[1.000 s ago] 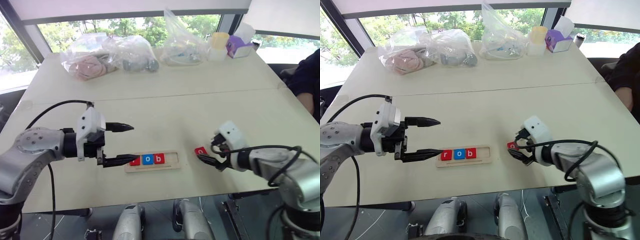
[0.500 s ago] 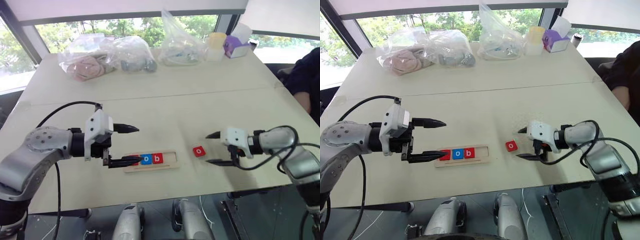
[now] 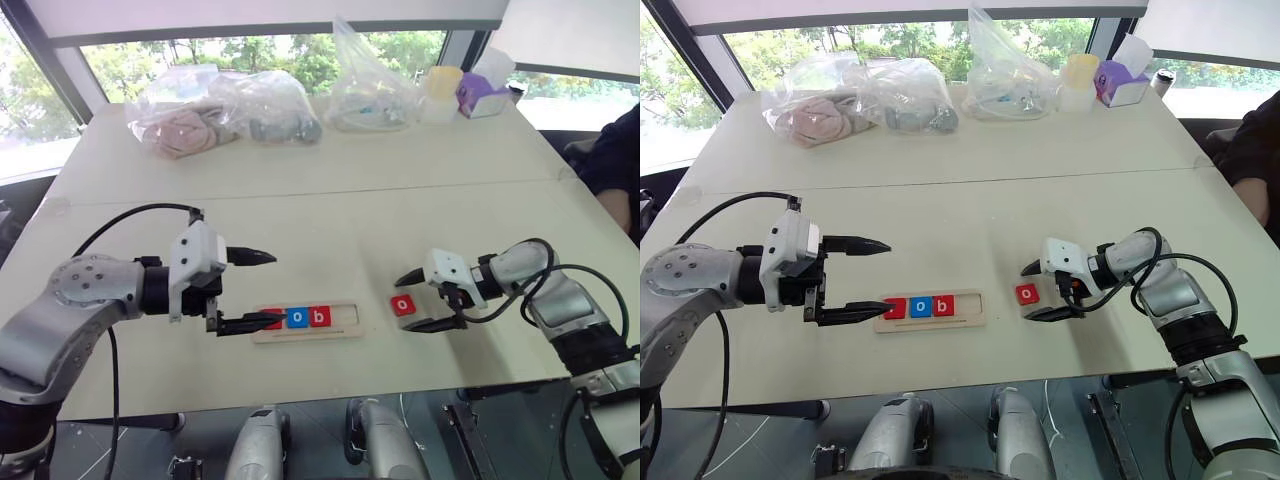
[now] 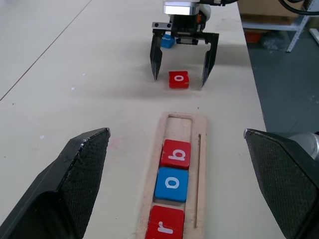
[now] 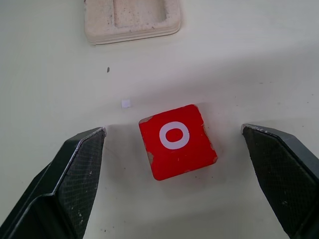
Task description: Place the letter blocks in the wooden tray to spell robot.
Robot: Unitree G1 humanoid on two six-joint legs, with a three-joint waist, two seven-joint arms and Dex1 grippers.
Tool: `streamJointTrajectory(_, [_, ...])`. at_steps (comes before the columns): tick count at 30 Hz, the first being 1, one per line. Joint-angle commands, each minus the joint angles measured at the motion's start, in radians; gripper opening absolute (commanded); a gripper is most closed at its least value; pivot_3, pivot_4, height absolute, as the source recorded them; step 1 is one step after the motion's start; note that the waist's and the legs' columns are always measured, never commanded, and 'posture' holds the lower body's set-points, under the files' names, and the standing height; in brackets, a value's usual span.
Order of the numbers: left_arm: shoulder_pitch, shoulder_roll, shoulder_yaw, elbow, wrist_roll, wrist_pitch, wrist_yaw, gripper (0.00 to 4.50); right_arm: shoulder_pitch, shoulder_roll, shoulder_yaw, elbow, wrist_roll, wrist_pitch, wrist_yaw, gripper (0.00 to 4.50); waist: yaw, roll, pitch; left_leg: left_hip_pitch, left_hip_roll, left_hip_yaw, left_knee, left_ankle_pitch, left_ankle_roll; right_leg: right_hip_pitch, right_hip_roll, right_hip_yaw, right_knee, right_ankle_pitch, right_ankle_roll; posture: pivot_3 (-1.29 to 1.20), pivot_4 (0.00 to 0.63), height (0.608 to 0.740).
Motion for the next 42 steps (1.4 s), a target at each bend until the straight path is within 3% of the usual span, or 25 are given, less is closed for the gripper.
streamJointTrajectory(1, [0.002, -0.001, 0.019, -0.012, 0.008, -0.032, 0.001, 4.50, -0.020, 0.001, -0.007, 0.027, -0.018, -0.034, 0.007, 3.93, 0.000, 0.000, 0.000, 0.000, 0.000, 0.000, 0.000, 0.000, 0.000, 0.000, 0.000, 0.000, 0.000, 0.000, 0.000, 0.00, 0.150, 0.740])
streamJointTrajectory(2, [0.002, -0.001, 0.019, -0.011, 0.009, -0.034, 0.000, 4.50, -0.022, 0.002, -0.007, 0.031, -0.021, -0.037, 0.008, 3.69, 0.000, 0.000, 0.000, 0.000, 0.000, 0.000, 0.000, 0.000, 0.000, 0.000, 0.000, 0.000, 0.000, 0.000, 0.001, 0.00, 0.150, 0.740])
streamJointTrajectory(7, [0.010, -0.001, 0.017, -0.005, 0.016, -0.046, -0.004, 4.50, -0.019, -0.014, -0.019, 0.045, -0.023, -0.051, 0.020, 1.15, 0.001, 0.000, 0.000, 0.000, 0.000, 0.000, 0.000, 0.000, 0.000, 0.000, 0.000, 0.000, 0.000, 0.003, 0.001, 0.00, 0.150, 0.740])
streamJointTrajectory(11, [0.017, 0.000, 0.018, -0.005, 0.016, -0.052, -0.004, 4.50, -0.018, -0.022, -0.031, 0.022, -0.009, -0.029, 0.027, 1.16, 0.001, 0.000, 0.000, 0.000, 0.000, 0.000, 0.000, 0.000, 0.000, 0.000, 0.000, 0.000, 0.000, 0.003, 0.001, 0.00, 0.150, 0.740])
streamJointTrajectory(17, [0.024, -0.003, 0.013, -0.003, 0.018, -0.061, -0.004, 4.50, -0.004, 0.020, -0.034, -0.283, 0.103, 0.215, -0.008, 1.16, -0.002, 0.000, 0.000, 0.000, 0.000, 0.000, 0.000, 0.000, 0.000, 0.000, 0.000, 0.000, 0.001, 0.004, 0.001, 0.00, 0.150, 0.740])
streamJointTrajectory(21, [0.023, -0.003, 0.013, 0.002, 0.018, -0.063, -0.007, 4.50, 0.009, 0.061, -0.004, -0.380, 0.108, 0.311, -0.065, 1.16, 0.001, 0.000, 0.000, 0.000, 0.001, -0.001, 0.000, 0.000, 0.000, 0.000, 0.000, 0.000, 0.001, 0.003, 0.001, 0.00, 0.150, 0.740])
streamJointTrajectory(29, [0.027, -0.004, 0.017, -0.002, 0.015, -0.061, -0.001, 4.50, 0.005, 0.146, 0.067, -0.376, 0.039, 0.306, -0.164, 1.16, 0.001, 0.000, 0.000, 0.000, 0.000, 0.000, 0.001, 0.000, -0.001, 0.000, -0.001, 0.000, 0.001, 0.003, 0.000, 0.00, 0.150, 0.740])
streamJointTrajectory(42, [0.038, -0.006, 0.020, -0.018, 0.008, -0.054, 0.013, 4.50, -0.005, 0.170, 0.109, -0.345, 0.003, 0.280, -0.175, 1.16, 0.001, 0.000, 0.000, 0.000, 0.000, 0.000, 0.001, 0.000, -0.001, 0.000, 0.000, 0.000, 0.001, 0.003, 0.000, 0.00, 0.150, 0.740])
